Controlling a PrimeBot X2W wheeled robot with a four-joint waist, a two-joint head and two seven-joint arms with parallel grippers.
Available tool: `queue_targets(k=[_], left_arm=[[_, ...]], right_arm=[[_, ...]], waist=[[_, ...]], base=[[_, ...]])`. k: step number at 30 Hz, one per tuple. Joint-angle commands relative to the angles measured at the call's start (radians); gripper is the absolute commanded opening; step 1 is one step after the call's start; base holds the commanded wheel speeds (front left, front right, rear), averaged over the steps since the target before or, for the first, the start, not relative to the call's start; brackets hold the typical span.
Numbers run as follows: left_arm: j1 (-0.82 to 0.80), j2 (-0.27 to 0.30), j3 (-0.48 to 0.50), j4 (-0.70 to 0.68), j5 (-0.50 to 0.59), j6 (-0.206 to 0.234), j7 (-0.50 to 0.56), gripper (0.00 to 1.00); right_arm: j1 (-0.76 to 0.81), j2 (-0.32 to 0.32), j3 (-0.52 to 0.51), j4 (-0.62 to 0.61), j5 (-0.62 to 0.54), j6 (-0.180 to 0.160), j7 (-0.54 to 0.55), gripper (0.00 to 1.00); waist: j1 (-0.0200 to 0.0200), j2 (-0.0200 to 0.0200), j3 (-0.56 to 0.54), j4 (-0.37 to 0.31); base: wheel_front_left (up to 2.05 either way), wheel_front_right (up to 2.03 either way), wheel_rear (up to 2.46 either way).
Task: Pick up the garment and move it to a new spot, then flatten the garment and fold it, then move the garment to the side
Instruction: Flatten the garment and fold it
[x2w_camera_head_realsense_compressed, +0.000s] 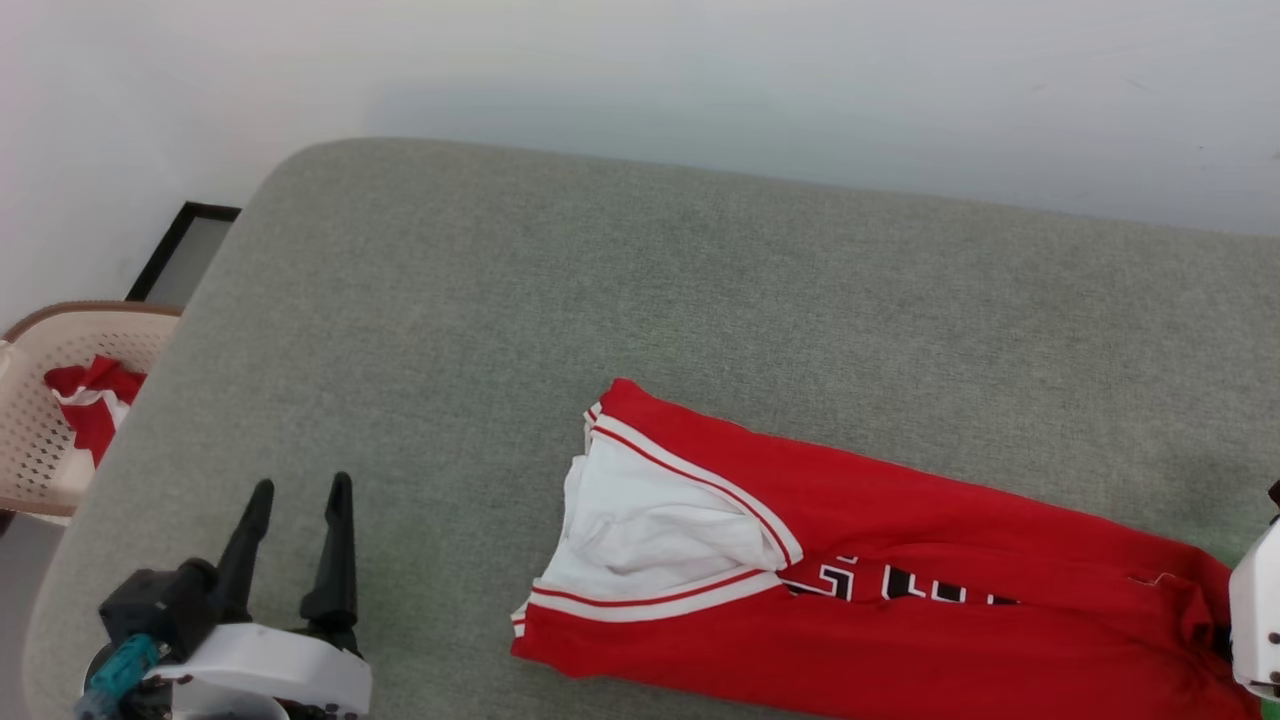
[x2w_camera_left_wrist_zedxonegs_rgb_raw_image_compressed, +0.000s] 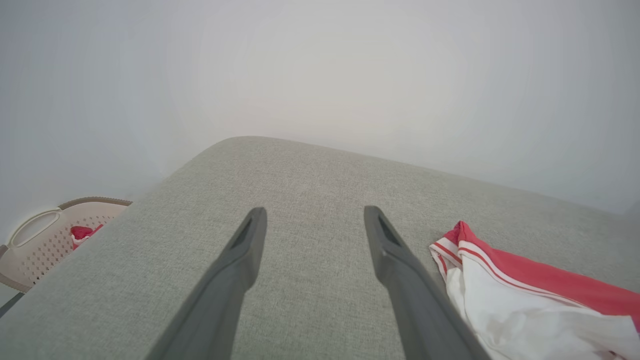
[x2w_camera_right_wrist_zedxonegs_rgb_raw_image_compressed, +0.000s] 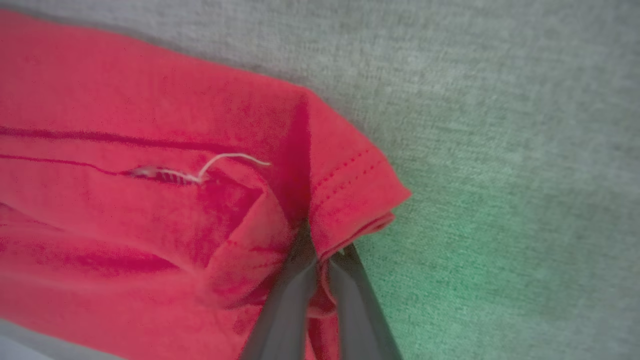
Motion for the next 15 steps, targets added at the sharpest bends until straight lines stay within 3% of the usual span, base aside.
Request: queue_targets(k=[1,7,15], left_arm=[[0.009,-0.006,0.009,0.002,0.01,-0.006,0.0,1.0],[0.02,-0.033,0.056,0.004,0.045,-0.029,0.0,1.0],[0.034,-0.054,0.104,0.006,0.081,-0.061,0.0,1.0]], right_arm=[[0.037,0.051,0.036,0.034,0.004,0.003,-0.002,0.0],[-0.005,0.023,0.022,0.035,0.014,0.001,-0.06,0.0],[-0.083,-0.077,0.003,0.088,-0.041,0.0,-0.113,0.0]], waist=[[0.0,0.0,0.002,-0.002],[0.0,0.0,-0.002,-0.014],[0.0,0.0,-0.005,-0.05]], base=[[0.0,0.0,0.0],[0.0,0.0,0.0],[0.0,0.0,0.0]])
